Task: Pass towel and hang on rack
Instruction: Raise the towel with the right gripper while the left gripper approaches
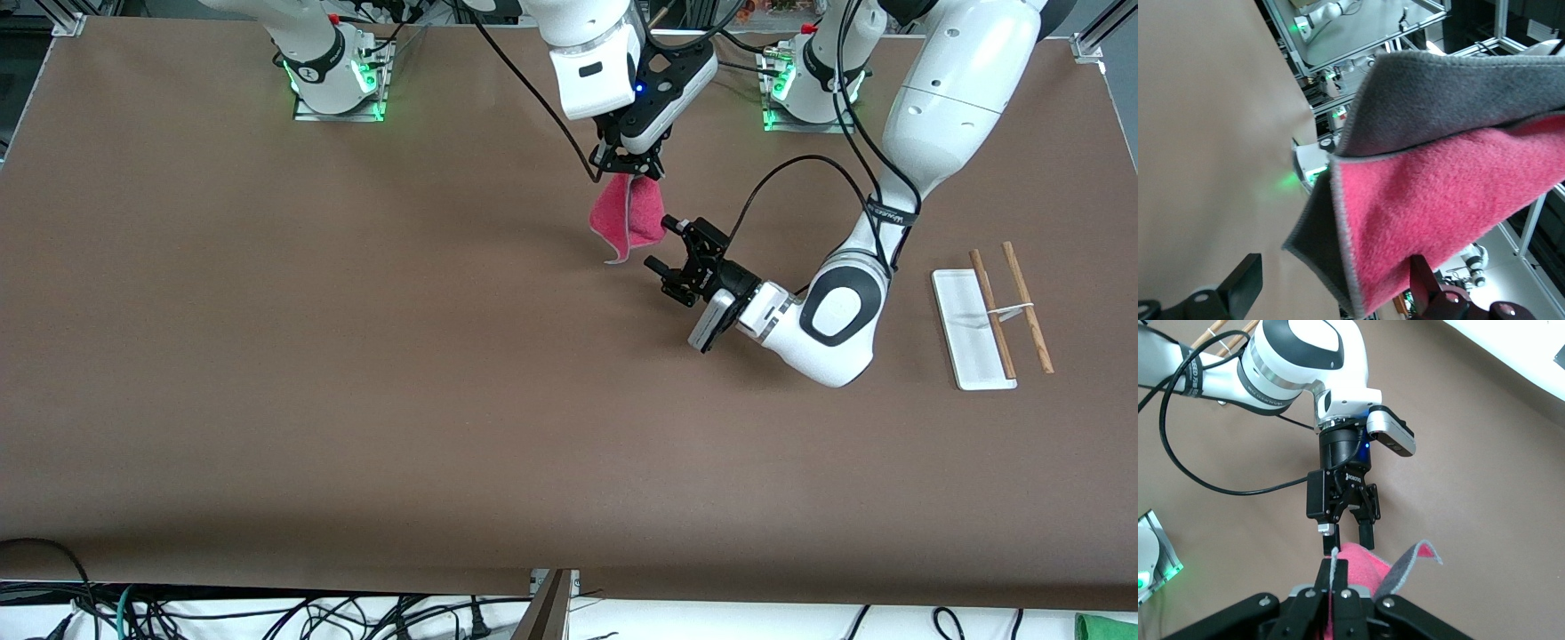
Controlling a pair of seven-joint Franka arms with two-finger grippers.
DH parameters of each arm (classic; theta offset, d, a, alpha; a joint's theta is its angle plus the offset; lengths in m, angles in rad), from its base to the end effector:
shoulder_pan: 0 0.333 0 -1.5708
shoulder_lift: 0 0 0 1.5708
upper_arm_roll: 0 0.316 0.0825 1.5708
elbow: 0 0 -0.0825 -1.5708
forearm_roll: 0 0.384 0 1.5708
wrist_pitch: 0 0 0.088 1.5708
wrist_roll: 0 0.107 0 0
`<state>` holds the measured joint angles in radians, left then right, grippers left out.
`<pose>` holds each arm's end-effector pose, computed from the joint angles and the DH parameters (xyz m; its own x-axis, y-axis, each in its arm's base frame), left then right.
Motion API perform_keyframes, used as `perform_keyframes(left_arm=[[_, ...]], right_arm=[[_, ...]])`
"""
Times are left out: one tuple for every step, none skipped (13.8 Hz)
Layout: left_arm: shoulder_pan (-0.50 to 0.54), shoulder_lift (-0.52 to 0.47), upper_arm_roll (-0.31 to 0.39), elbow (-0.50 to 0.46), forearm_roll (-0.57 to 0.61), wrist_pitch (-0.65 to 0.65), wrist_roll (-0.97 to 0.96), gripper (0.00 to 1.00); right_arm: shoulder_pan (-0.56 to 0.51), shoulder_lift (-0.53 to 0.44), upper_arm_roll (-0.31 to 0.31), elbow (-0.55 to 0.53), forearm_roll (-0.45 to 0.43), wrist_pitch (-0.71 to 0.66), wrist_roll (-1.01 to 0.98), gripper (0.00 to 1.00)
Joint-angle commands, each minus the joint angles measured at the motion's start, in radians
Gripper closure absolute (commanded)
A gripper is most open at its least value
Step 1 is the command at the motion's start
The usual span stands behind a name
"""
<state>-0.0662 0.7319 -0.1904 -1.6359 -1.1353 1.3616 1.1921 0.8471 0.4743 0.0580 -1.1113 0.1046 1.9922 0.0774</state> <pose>0.5694 -0.2482 0.2345 0.7247 -0.5807 0.3708 -0.3097 0.2061 0.9282 0.4522 0.5678 0.5907 0.6713 0.6355 0.3813 0.7252 -0.6696 -0.1607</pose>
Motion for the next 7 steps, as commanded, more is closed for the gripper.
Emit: perform_keyframes(left_arm=[[0.016,-0.009,-0.001,-0.002,-0.027,-0.067,0.027,0.03],[0.019,-0.011,-0.001,-0.001,-0.038,-0.09,0.027,0.04],[0.022,-0.009,-0.001,-0.002,-0.043,-0.105,0.027,0.04],[0.022,-0.006,-0.001,0.001,-0.06,-0.117,0.027,0.07],[0.022,-0.002,-0.001,-0.001,-0.064,-0.13,0.033,0.16],[0.02,0.001,-0.001,-0.002,-0.073,-0.143,0.073,0.38],[0.02,0.006,-0.001,-0.001,-0.075,-0.145,0.098,0.62]], right_arm=[[0.009,-0.011,0.005,-0.001,-0.003,0.013,0.053,1.0],[0.01,-0.011,0.005,-0.001,-0.003,0.013,0.054,1.0],[0.01,-0.011,0.005,-0.001,-0.003,0.013,0.054,1.0],[0.01,-0.011,0.005,-0.001,-0.003,0.014,0.056,1.0],[0.012,-0.011,0.005,-0.001,-0.003,0.016,0.058,1.0],[0.01,-0.011,0.005,-0.001,-0.003,0.023,0.059,1.0],[0.01,-0.011,0.003,-0.001,-0.003,0.026,0.07,1.0]])
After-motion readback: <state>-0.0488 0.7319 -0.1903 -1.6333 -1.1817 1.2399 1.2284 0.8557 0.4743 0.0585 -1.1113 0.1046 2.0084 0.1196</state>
